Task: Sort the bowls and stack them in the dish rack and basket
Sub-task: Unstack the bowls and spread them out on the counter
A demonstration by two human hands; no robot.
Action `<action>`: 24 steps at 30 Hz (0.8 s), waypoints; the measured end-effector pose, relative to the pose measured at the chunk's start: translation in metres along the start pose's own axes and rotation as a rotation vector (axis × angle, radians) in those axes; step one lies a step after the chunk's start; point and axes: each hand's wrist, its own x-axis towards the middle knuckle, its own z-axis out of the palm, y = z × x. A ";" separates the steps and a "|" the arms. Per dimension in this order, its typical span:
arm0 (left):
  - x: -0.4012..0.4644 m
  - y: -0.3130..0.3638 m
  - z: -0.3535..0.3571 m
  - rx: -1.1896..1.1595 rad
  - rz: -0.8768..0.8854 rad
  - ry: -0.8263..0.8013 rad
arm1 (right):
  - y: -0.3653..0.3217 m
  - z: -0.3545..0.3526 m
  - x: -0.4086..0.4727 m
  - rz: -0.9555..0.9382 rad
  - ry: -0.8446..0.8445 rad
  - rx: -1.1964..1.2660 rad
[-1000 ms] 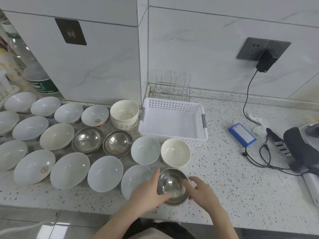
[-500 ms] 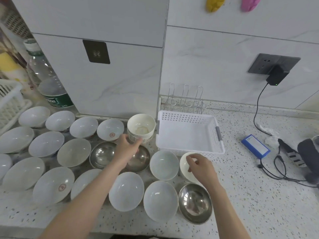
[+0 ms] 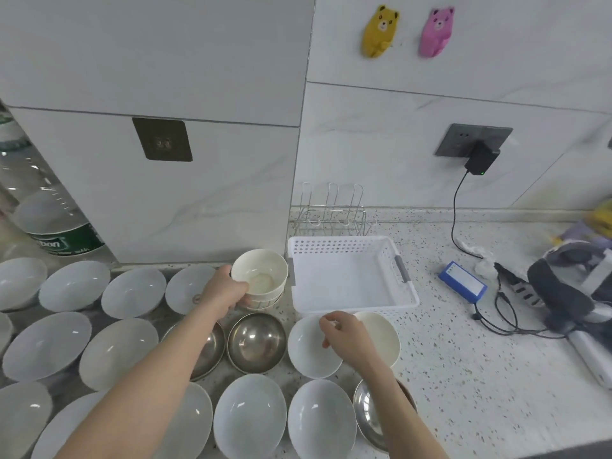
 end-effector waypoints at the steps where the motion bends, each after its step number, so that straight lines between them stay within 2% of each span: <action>1: 0.002 0.002 0.000 0.004 0.009 -0.002 | -0.001 0.001 0.000 0.000 0.007 0.003; 9: 0.002 0.015 -0.006 0.034 0.001 -0.067 | -0.015 0.007 -0.001 -0.013 0.062 0.075; 19: -0.019 0.021 -0.023 -0.046 0.045 -0.140 | -0.025 0.017 0.001 -0.013 0.077 0.125; 24: -0.032 0.008 -0.048 -0.222 -0.007 -0.148 | -0.036 0.032 0.010 0.017 0.038 0.229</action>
